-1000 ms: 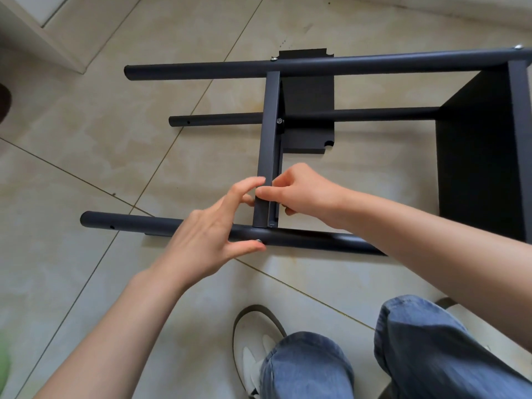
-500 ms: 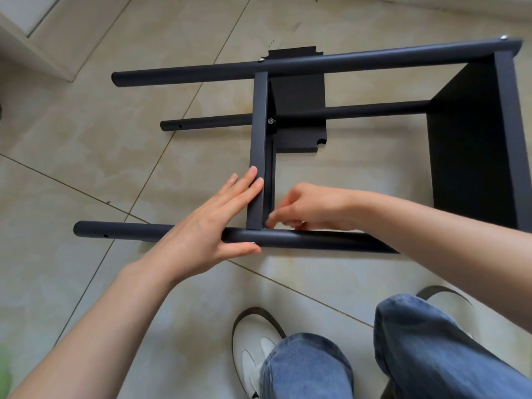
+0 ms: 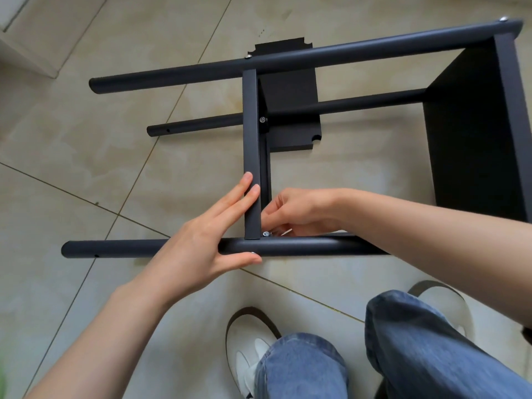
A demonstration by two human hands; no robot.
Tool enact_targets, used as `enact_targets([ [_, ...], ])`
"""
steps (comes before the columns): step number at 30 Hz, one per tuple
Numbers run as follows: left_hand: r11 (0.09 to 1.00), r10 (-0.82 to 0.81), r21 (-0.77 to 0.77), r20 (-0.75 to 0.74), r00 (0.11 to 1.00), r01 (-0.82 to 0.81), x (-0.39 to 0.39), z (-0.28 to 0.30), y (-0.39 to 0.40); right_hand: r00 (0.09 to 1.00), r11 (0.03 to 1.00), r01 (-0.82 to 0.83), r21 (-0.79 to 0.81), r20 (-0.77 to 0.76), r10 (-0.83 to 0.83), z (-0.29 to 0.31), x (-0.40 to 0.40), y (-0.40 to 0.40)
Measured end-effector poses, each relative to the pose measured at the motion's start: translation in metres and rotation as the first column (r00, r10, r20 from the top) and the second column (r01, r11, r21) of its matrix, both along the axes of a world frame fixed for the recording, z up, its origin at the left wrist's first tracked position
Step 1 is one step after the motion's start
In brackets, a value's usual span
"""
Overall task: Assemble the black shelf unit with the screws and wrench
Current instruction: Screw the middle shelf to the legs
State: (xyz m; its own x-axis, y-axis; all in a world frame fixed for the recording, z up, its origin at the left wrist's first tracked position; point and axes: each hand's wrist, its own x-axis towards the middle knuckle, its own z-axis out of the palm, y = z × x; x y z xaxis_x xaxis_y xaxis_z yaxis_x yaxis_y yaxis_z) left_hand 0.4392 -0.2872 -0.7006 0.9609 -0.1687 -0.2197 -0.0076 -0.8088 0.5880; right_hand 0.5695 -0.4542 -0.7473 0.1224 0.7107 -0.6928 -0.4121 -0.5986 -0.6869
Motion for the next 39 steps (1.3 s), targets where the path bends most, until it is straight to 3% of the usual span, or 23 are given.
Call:
enact_targets([
  [7,1.0,0.015,0.022,0.041,0.999,-0.016,-0.004,0.001,-0.008,0.999,0.999,-0.007,-0.045,0.043,0.009,0.001,0.001,-0.004],
  [12,1.0,0.015,-0.012,0.035,0.999,-0.015,-0.003,0.0,-0.007,0.975,0.991,0.112,-0.073,-0.183,-0.124,0.005,0.012,-0.013],
  [24,0.996,0.042,-0.082,-0.002,0.999,-0.042,-0.003,0.0,-0.006,0.982,0.983,0.127,0.132,-0.156,-0.106,-0.002,0.018,-0.034],
  [32,0.996,0.042,-0.085,0.009,0.999,-0.041,-0.003,-0.002,-0.005,0.94,0.977,0.187,0.1,-0.308,-0.149,-0.006,0.02,-0.036],
  [39,0.995,0.049,-0.087,0.015,0.999,-0.048,-0.003,-0.002,-0.006,0.949,0.982,0.165,0.086,-0.285,-0.134,-0.008,0.019,-0.034],
])
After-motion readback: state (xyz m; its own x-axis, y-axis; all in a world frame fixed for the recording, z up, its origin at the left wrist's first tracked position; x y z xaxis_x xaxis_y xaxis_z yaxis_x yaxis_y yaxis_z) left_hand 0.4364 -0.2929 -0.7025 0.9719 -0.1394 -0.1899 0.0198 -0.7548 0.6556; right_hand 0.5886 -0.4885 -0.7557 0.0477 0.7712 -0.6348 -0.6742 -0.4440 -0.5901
